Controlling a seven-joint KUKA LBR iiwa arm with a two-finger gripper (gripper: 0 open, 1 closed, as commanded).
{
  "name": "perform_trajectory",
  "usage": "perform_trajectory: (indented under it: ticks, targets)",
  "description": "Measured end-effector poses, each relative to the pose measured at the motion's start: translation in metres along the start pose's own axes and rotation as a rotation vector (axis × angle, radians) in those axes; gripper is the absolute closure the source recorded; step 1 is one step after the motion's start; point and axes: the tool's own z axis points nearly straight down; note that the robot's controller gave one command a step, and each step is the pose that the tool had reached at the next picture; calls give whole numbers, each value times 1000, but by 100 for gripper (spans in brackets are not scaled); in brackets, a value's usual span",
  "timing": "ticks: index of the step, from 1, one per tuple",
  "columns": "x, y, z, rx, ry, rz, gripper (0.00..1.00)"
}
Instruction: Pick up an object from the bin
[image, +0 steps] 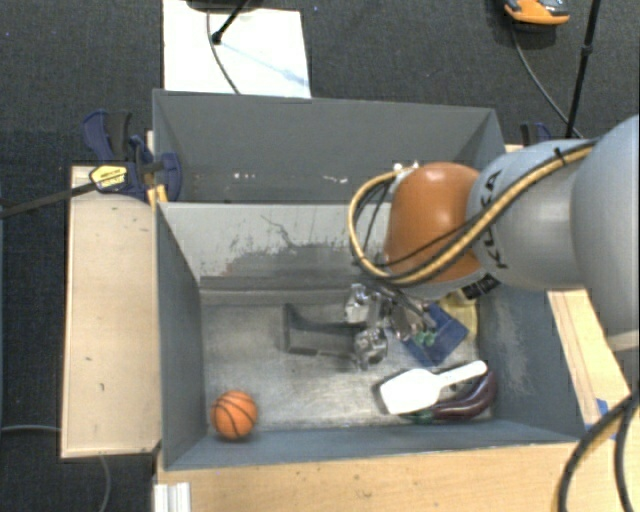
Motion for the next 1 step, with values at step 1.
perform_trajectory:
  ticks: [1]
  targets:
    - [17,-14,-169,3,-28,42,100]
